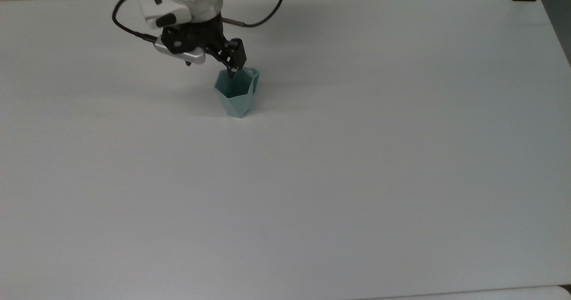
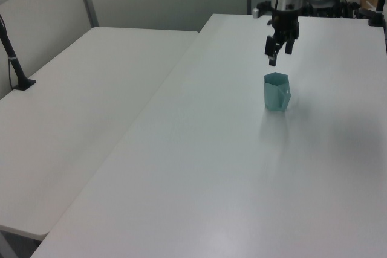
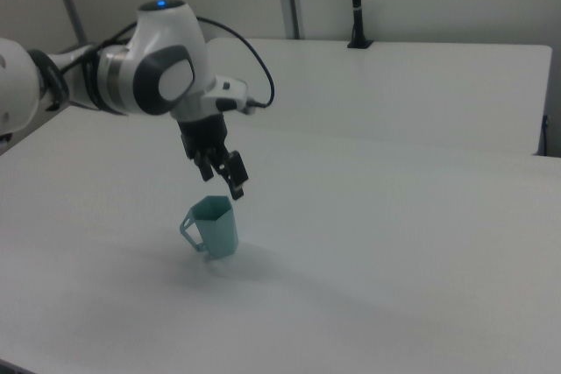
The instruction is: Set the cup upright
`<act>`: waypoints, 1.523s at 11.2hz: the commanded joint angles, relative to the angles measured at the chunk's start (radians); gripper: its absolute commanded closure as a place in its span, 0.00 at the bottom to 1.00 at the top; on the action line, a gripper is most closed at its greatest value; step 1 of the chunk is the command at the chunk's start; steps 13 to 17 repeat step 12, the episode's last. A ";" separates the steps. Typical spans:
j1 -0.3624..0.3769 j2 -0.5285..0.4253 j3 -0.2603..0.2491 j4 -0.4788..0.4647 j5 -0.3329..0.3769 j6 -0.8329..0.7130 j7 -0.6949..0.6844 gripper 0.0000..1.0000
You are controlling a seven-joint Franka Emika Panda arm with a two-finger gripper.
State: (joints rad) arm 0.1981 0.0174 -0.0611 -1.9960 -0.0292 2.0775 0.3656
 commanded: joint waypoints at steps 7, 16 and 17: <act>-0.064 -0.111 -0.023 0.230 0.025 -0.305 -0.348 0.00; -0.071 -0.116 -0.026 0.252 0.034 -0.411 -0.402 0.00; -0.071 -0.116 -0.026 0.252 0.034 -0.411 -0.402 0.00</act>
